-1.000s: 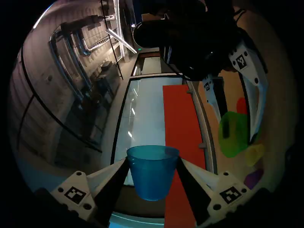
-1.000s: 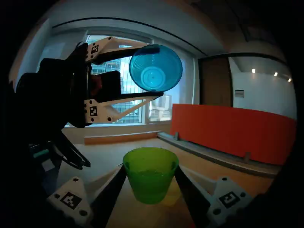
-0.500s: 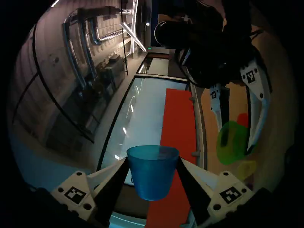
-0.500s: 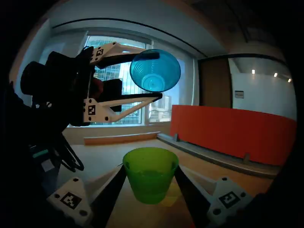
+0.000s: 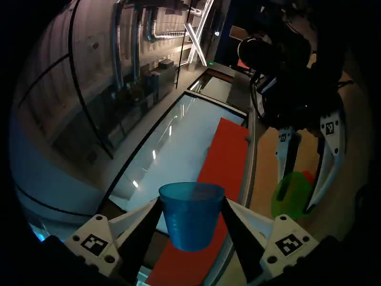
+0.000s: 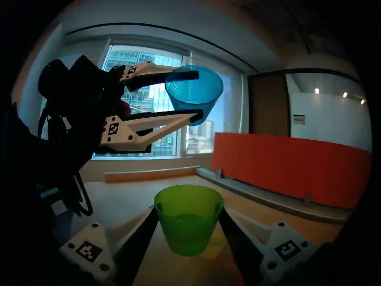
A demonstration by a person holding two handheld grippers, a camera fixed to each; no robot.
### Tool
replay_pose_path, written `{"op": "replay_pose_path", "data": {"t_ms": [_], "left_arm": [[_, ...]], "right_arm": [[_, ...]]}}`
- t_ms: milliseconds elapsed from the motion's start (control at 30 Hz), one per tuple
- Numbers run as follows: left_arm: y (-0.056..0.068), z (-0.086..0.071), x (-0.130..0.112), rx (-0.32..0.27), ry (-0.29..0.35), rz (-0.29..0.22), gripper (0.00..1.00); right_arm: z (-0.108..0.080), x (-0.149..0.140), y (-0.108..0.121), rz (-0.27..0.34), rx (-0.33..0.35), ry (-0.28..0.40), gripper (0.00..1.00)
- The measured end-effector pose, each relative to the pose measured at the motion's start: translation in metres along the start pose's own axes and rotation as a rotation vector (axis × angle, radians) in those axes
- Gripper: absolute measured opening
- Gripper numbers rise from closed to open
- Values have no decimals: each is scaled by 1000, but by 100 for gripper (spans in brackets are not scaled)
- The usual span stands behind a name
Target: Pour water
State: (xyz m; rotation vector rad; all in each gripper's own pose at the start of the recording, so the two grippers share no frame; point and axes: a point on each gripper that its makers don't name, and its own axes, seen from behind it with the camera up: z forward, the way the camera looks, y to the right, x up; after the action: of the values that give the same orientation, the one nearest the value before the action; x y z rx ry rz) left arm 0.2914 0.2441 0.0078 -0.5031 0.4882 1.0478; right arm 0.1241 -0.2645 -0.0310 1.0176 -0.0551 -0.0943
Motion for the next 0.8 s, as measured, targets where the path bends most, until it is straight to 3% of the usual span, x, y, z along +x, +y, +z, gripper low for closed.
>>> {"op": "replay_pose_path", "data": {"t_ms": [300, 800], "left_arm": [[-11, -3, -8, 15, -16, -181, 86], [-21, -5, -21, 10, -36, -552, 86]], "right_arm": [[-2, 2, 0, -2, -3, 4, 89], [-3, 6, 1, -10, -10, 13, 89]]}}
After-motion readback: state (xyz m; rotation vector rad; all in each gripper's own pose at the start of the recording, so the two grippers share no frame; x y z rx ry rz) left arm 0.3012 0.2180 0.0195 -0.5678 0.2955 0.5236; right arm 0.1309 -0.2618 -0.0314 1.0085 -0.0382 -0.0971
